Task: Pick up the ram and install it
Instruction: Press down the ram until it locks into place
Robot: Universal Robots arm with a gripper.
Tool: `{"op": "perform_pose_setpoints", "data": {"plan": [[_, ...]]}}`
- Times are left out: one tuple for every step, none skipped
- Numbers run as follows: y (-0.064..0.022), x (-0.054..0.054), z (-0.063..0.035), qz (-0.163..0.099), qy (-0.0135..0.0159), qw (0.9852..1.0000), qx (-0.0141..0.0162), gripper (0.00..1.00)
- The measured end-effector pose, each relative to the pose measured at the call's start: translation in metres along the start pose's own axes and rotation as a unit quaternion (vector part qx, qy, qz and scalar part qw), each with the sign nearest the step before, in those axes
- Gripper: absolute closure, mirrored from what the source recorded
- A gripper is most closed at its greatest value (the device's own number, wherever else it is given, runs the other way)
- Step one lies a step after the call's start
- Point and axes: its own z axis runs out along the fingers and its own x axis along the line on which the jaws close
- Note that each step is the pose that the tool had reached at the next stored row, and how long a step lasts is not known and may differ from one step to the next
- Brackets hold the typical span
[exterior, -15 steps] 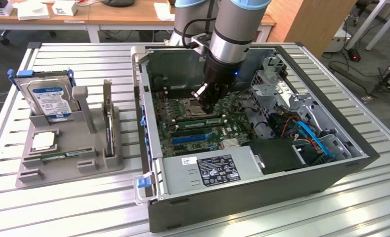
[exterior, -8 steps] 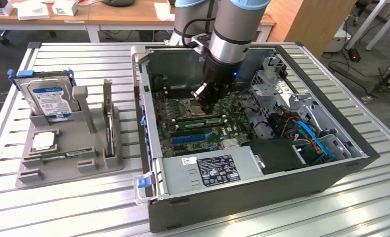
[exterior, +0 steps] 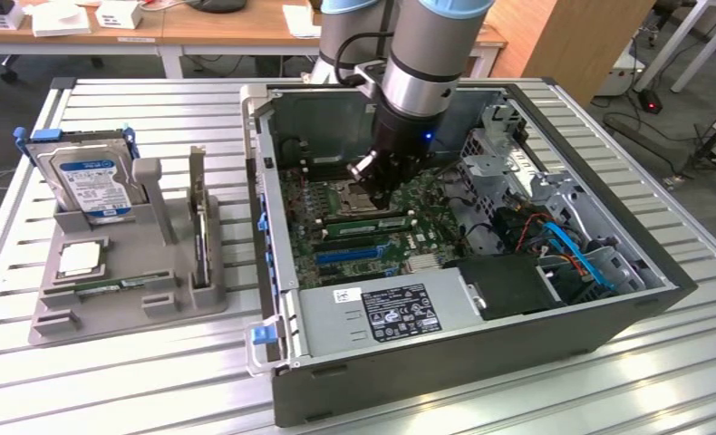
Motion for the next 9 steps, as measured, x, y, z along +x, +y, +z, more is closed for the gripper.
{"op": "perform_pose_setpoints", "data": {"plan": [[0.0000, 0.0001, 0.0000, 0.007, -0.0004, 1.0000, 0.0000, 0.91], [0.0001, 0.0002, 0.0000, 0.013, -0.0008, 0.9999, 0.0000, 0.91], [0.0001, 0.0004, 0.0000, 0.020, -0.0012, 0.9998, 0.0000, 0.91], [0.0002, 0.0004, 0.0000, 0.026, -0.0016, 0.9997, 0.0000, 0.91], [0.0002, 0.0005, 0.0000, 0.032, -0.0020, 0.9995, 0.0000, 0.91], [0.0002, 0.0007, 0.0000, 0.038, -0.0023, 0.9993, -0.0001, 0.91], [0.0003, 0.0008, 0.0000, 0.043, -0.0027, 0.9991, -0.0001, 0.91], [0.0003, 0.0009, 0.0000, 0.049, -0.0030, 0.9988, -0.0001, 0.91], [0.0004, 0.0011, 0.0000, 0.054, -0.0033, 0.9985, -0.0001, 0.91]]}}
